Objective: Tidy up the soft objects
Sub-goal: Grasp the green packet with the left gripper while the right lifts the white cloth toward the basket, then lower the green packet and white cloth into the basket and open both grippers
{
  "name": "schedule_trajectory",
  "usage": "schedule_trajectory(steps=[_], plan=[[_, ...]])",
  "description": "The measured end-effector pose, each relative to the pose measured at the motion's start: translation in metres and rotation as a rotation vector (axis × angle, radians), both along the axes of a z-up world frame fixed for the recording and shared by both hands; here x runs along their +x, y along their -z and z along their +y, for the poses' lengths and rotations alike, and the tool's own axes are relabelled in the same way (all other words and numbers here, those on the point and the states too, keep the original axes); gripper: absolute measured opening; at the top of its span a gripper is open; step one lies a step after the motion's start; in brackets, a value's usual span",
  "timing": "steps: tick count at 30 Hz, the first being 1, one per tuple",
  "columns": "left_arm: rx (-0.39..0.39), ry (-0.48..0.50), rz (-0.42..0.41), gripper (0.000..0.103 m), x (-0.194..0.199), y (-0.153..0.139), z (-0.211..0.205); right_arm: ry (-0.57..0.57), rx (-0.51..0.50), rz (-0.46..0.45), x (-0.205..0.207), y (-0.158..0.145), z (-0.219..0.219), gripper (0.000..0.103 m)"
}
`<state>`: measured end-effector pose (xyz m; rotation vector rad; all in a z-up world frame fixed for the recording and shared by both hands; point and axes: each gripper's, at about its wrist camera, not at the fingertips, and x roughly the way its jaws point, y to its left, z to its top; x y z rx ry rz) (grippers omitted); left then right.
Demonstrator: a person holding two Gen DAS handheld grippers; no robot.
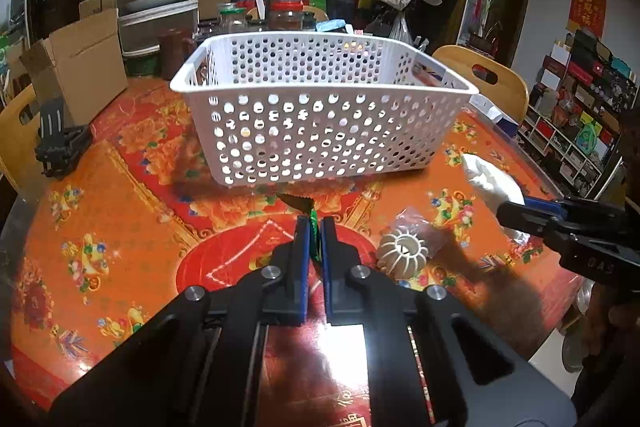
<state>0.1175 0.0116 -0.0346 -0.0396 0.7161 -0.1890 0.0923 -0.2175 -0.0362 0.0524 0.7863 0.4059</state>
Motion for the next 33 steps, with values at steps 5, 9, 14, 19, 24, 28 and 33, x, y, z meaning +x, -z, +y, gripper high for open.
schedule_trajectory(steps=[5, 9, 14, 19, 24, 28, 33], plan=[[0.009, -0.002, -0.028, 0.005, -0.007, -0.014, -0.002, -0.01, -0.001, -0.022, -0.004, -0.012, 0.002, 0.021], [0.012, -0.005, -0.049, 0.005, -0.008, -0.028, -0.002, -0.017, -0.002, -0.041, -0.006, -0.023, 0.003, 0.021], [0.008, 0.001, -0.066, 0.005, -0.003, -0.046, -0.002, -0.022, -0.006, -0.057, -0.001, -0.037, 0.004, 0.021], [0.005, 0.006, -0.08, 0.005, 0.009, -0.062, -0.002, -0.022, -0.026, -0.078, 0.008, -0.053, 0.004, 0.02], [-0.022, 0.011, -0.098, 0.005, 0.026, -0.087, 0.002, -0.017, -0.046, -0.112, 0.019, -0.074, 0.006, 0.02], [-0.023, 0.002, -0.118, 0.005, 0.045, -0.109, 0.005, -0.016, -0.062, -0.125, 0.033, -0.087, 0.01, 0.02], [-0.026, -0.016, -0.11, 0.005, 0.078, -0.125, 0.009, -0.01, -0.074, -0.104, 0.064, -0.093, 0.013, 0.02]])
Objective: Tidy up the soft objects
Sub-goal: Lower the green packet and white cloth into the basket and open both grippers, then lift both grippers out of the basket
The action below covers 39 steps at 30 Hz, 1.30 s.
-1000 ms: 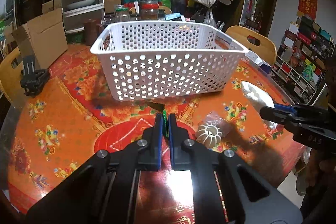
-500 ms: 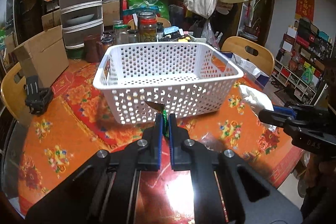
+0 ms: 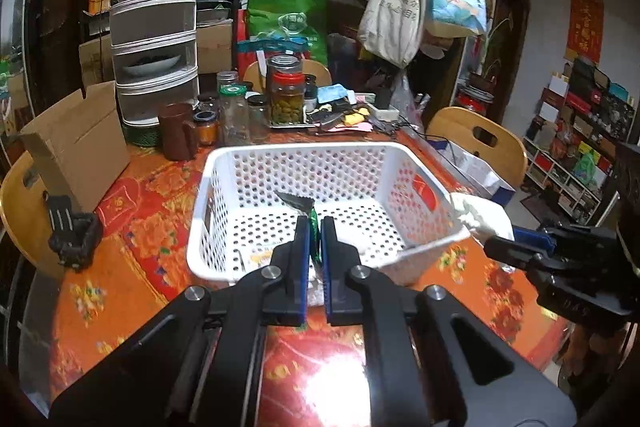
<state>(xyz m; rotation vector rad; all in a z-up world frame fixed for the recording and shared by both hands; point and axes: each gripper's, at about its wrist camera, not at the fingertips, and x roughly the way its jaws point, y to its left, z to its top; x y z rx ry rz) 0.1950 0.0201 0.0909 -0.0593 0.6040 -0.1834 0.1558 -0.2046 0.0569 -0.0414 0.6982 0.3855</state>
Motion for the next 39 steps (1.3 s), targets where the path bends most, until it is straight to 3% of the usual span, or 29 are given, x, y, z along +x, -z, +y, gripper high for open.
schedule_trajectory(steps=[7, 15, 19, 25, 33, 36, 38, 39], plan=[[0.025, -0.035, 0.074, 0.005, 0.066, 0.005, -0.005, 0.003, -0.028, 0.051, 0.049, 0.004, 0.009, 0.02], [0.067, -0.094, 0.236, 0.005, 0.141, 0.048, -0.006, 0.027, -0.142, 0.139, 0.112, 0.035, 0.032, 0.02], [0.081, -0.111, 0.295, 0.005, 0.163, 0.073, -0.002, 0.008, -0.193, 0.2, 0.133, 0.056, 0.044, 0.02], [0.092, -0.105, 0.314, 0.005, 0.17, 0.089, -0.002, 0.003, -0.216, 0.236, 0.143, 0.073, 0.054, 0.021], [0.097, -0.104, 0.309, 0.007, 0.169, 0.091, -0.004, 0.011, -0.167, 0.223, 0.145, 0.071, 0.048, 0.046], [0.094, -0.086, 0.297, 0.025, 0.165, 0.087, -0.006, 0.017, -0.156, 0.192, 0.14, 0.064, 0.046, 0.061], [0.114, -0.092, 0.269, 0.074, 0.16, 0.082, -0.008, 0.009, -0.137, 0.178, 0.134, 0.058, 0.045, 0.07], [0.137, -0.111, 0.232, 0.084, 0.154, 0.078, -0.008, 0.002, -0.128, 0.174, 0.132, 0.055, 0.045, 0.073]])
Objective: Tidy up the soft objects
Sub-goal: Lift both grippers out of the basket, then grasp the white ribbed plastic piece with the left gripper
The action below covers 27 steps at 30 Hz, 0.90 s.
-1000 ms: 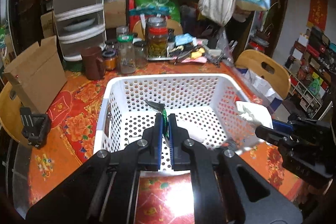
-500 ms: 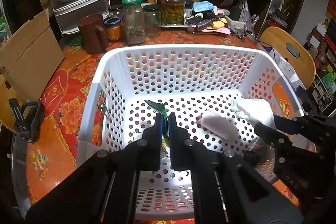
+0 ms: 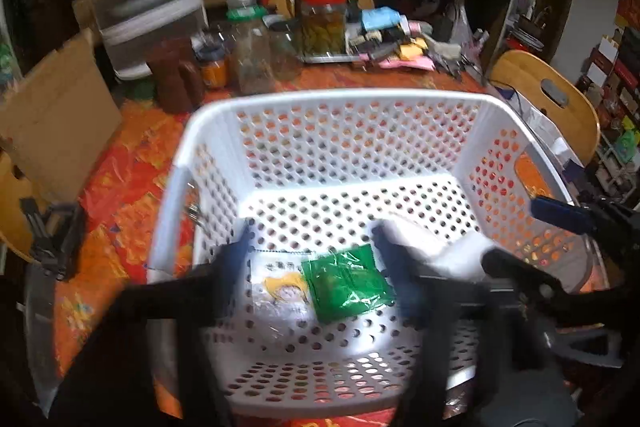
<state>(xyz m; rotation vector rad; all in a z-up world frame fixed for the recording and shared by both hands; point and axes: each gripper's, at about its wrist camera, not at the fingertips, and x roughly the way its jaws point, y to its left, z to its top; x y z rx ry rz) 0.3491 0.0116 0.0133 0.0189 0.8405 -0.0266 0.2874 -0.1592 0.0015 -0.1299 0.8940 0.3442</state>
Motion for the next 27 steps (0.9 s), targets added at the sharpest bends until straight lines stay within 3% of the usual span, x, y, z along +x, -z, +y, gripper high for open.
schedule_trajectory(steps=[1, 2, 6, 10, 21, 27], plan=[[0.013, -0.003, -0.024, 0.094, -0.004, -0.003, 0.0, -0.007, 0.006, -0.004, -0.003, -0.002, 0.0, 0.08], [0.015, 0.003, -0.043, 0.095, -0.008, -0.007, 0.0, -0.012, 0.009, -0.01, -0.007, -0.005, -0.001, 0.084], [0.008, 0.012, -0.051, 0.095, -0.02, -0.015, 0.002, -0.01, 0.039, -0.029, -0.021, -0.012, -0.01, 0.088], [0.021, 0.009, -0.07, 0.096, -0.04, -0.023, 0.006, -0.013, 0.109, -0.053, -0.04, -0.024, -0.024, 0.103], [-0.002, -0.014, -0.178, 0.1, -0.147, -0.048, 0.018, -0.024, 0.208, -0.129, -0.114, -0.042, -0.048, 0.103], [-0.021, 0.007, -0.179, 0.101, -0.195, -0.042, 0.013, -0.01, 0.242, -0.144, -0.152, -0.033, -0.06, 0.103]])
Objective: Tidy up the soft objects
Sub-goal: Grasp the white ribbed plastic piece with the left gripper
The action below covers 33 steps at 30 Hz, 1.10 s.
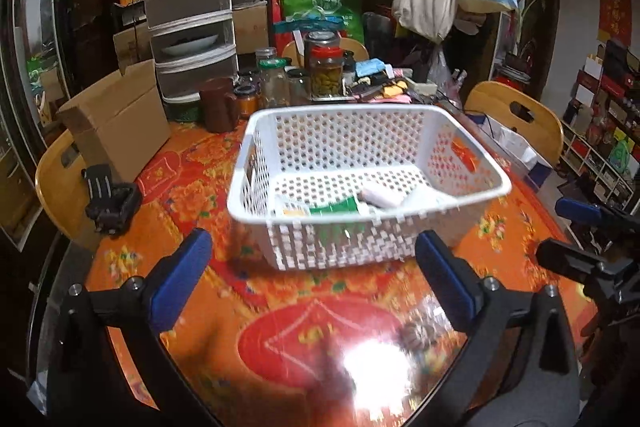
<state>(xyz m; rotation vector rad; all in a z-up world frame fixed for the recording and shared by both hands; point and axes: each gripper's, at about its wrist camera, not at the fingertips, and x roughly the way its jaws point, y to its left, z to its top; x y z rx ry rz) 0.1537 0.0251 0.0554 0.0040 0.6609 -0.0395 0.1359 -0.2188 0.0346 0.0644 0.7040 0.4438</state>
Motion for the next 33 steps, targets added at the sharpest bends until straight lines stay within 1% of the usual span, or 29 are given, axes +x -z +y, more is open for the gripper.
schedule_trajectory(steps=[2, 6, 8, 10, 13, 15, 18, 20, 21, 23, 25, 27, 29, 30, 32, 33], plan=[[0.002, 0.007, 0.013, 0.101, -0.01, 0.007, -0.003, 0.004, 0.017, 0.0, -0.011, 0.006, -0.005, 0.103], [0.015, 0.022, 0.052, 0.101, -0.029, 0.031, -0.012, 0.035, -0.007, 0.023, -0.028, 0.022, -0.01, 0.103], [0.017, 0.024, 0.072, 0.101, -0.032, 0.043, -0.016, 0.053, -0.01, 0.046, -0.034, 0.034, -0.016, 0.103], [0.003, 0.042, 0.109, 0.101, -0.037, 0.061, -0.021, 0.067, -0.005, 0.058, -0.039, 0.044, -0.02, 0.103], [0.018, 0.046, 0.139, 0.101, -0.037, 0.082, -0.03, 0.073, 0.001, 0.096, -0.045, 0.062, -0.024, 0.103], [0.012, 0.062, 0.161, 0.101, -0.035, 0.093, -0.035, 0.074, -0.007, 0.11, -0.049, 0.074, -0.026, 0.103], [0.012, 0.08, 0.177, 0.101, -0.03, 0.104, -0.044, 0.079, -0.008, 0.13, -0.051, 0.088, -0.028, 0.094], [0.026, 0.097, 0.19, 0.101, -0.023, 0.11, -0.052, 0.086, -0.005, 0.145, -0.051, 0.095, -0.031, 0.086], [0.029, 0.106, 0.195, 0.101, -0.021, 0.113, -0.056, 0.091, -0.003, 0.147, -0.052, 0.097, -0.033, 0.084], [0.027, 0.117, 0.199, 0.101, -0.017, 0.118, -0.063, 0.101, 0.001, 0.146, -0.052, 0.099, -0.035, 0.076], [0.021, 0.134, 0.208, 0.1, -0.013, 0.123, -0.069, 0.108, 0.006, 0.147, -0.051, 0.1, -0.04, 0.074], [0.017, 0.15, 0.215, 0.099, -0.01, 0.128, -0.075, 0.117, 0.012, 0.145, -0.05, 0.1, -0.043, 0.069], [0.024, 0.16, 0.218, 0.093, -0.007, 0.131, -0.082, 0.122, 0.013, 0.146, -0.048, 0.1, -0.044, 0.064], [0.028, 0.163, 0.22, 0.091, -0.006, 0.132, -0.085, 0.121, 0.013, 0.147, -0.047, 0.1, -0.044, 0.064], [0.026, 0.17, 0.228, 0.082, -0.005, 0.134, -0.088, 0.118, 0.015, 0.15, -0.045, 0.101, -0.043, 0.063], [0.023, 0.175, 0.234, 0.079, -0.002, 0.136, -0.09, 0.116, 0.017, 0.152, -0.045, 0.101, -0.043, 0.063]])
